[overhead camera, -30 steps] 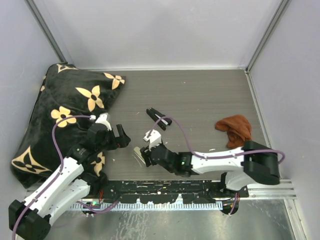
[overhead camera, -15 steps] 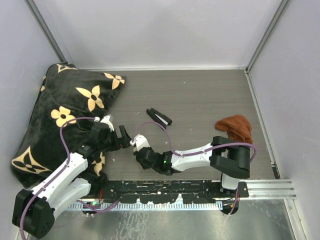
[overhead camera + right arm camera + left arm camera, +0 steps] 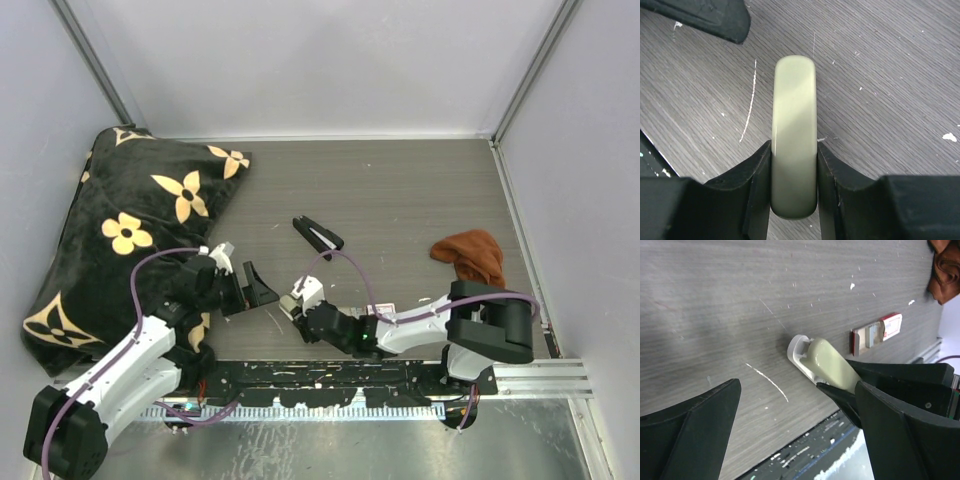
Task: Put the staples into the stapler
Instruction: Close the stapler at the center of the board.
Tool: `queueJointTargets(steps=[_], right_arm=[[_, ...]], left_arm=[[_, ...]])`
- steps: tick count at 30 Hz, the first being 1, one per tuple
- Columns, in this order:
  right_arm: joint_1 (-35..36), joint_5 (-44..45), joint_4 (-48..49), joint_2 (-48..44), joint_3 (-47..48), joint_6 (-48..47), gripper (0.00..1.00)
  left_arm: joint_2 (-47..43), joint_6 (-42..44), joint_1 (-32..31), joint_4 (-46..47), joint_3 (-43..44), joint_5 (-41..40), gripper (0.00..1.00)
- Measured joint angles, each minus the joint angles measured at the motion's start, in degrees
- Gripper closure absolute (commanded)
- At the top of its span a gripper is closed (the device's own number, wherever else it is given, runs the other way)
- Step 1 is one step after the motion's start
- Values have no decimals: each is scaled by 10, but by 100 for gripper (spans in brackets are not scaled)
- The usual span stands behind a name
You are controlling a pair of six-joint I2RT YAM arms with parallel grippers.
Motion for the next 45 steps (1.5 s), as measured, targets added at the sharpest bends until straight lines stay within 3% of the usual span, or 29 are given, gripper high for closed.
queueJointTargets(steps=[10,14,24,34,36,39,45], right_arm=[[0,-25,185,-45,-122,-42,99],[0,-35,225,-56,-139,-52,99],[0,-57,267,-58,-144,-59,99],[0,-59,286,-23,-144,-58,98],[0,-57,292,-18,-144,-55,89],[0,-55,292,-18,-144,-50,56],[-1,-55,249,-75,-144,-37,27]], left_arm=[[35,-61,0,82,-30,100,4],[77,-69,0,117,-31,132,20],[154,-89,-38,199,-31,172,34],[184,-92,-69,225,-31,174,66],[184,-92,-69,224,-31,173,73],[183,-92,-69,224,-31,173,84],[174,-99,-71,225,-31,173,99]])
